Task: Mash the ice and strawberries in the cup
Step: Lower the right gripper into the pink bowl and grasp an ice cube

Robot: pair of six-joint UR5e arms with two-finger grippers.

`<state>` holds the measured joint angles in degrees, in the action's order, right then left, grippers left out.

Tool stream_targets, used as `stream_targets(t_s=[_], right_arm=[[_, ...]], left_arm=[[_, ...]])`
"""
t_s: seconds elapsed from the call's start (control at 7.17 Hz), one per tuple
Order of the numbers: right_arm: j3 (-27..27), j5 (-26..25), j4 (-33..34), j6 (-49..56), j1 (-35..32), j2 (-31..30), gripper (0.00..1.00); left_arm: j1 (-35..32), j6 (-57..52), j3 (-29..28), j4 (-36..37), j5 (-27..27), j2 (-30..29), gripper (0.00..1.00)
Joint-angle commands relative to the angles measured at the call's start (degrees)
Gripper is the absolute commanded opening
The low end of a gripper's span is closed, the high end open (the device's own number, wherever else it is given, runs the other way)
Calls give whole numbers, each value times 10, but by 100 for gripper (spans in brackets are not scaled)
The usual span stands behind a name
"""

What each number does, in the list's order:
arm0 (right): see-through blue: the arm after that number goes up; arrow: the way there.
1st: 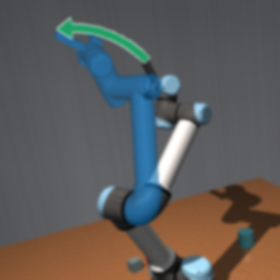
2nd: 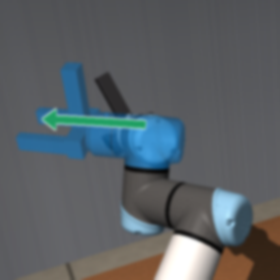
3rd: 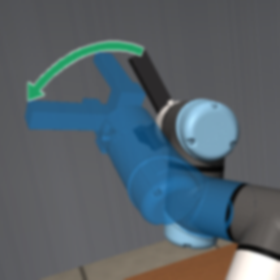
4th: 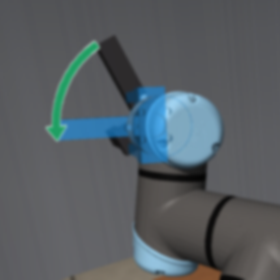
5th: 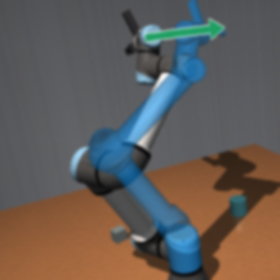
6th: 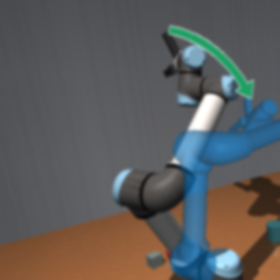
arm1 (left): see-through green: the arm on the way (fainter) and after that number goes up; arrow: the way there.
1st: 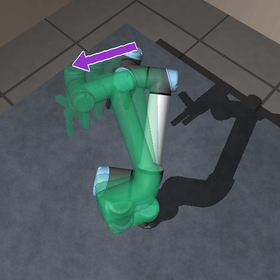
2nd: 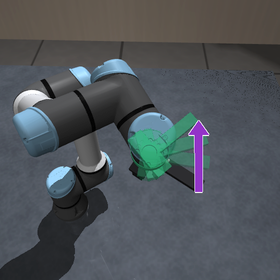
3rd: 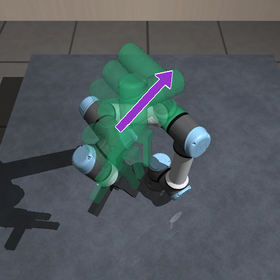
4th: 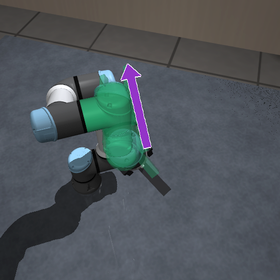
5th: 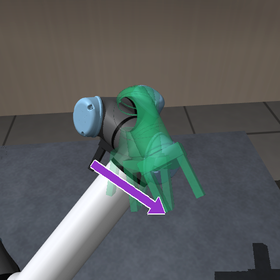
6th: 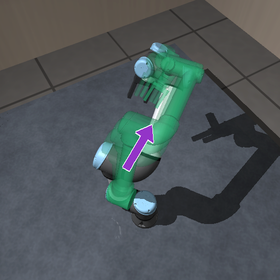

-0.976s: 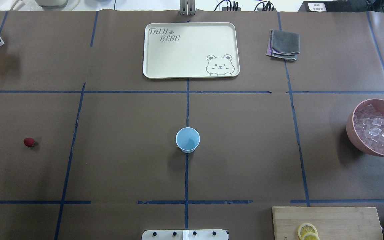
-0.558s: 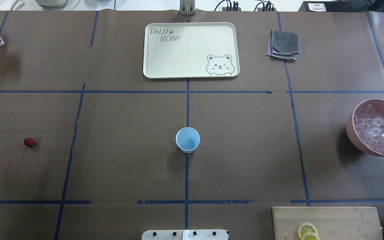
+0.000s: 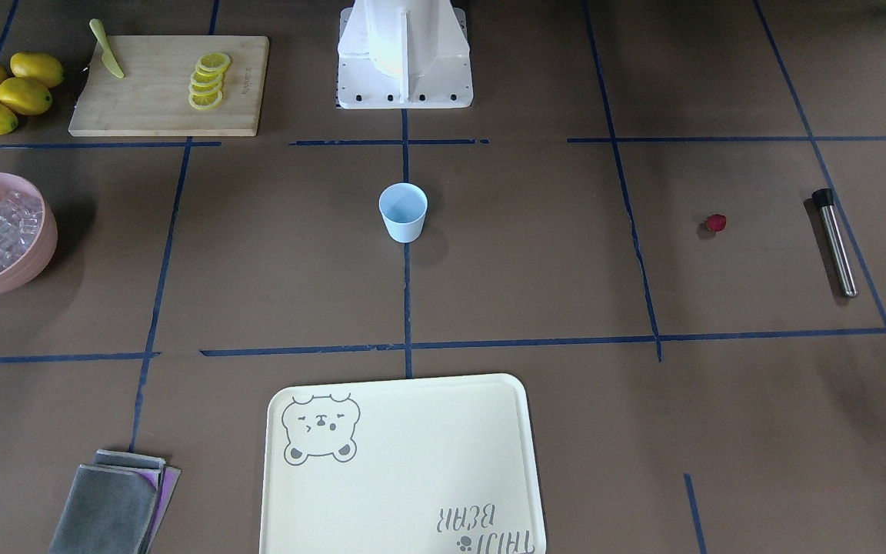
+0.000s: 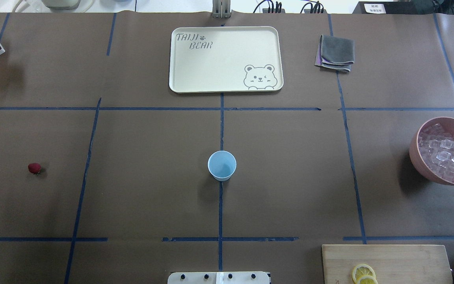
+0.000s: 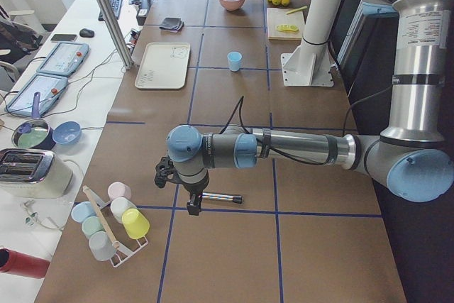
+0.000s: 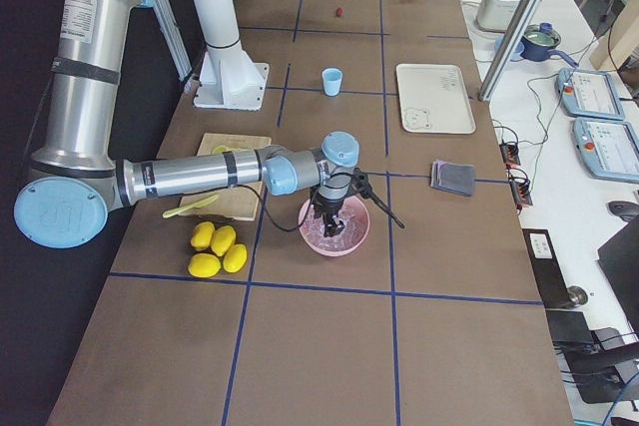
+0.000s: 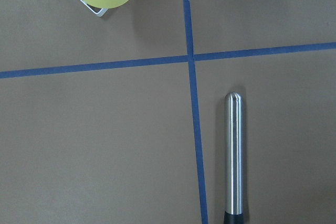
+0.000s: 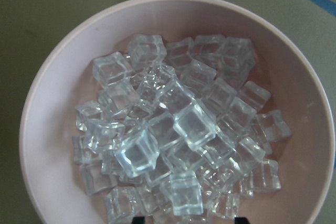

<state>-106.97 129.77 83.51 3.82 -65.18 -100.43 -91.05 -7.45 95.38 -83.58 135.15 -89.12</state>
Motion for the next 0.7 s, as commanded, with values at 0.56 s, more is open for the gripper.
stream_targets(t_s=[0.56], right_arm=[[22,0,0,1,10,7,58]], left_arm=[[-1,1,7,0,0,0,100]])
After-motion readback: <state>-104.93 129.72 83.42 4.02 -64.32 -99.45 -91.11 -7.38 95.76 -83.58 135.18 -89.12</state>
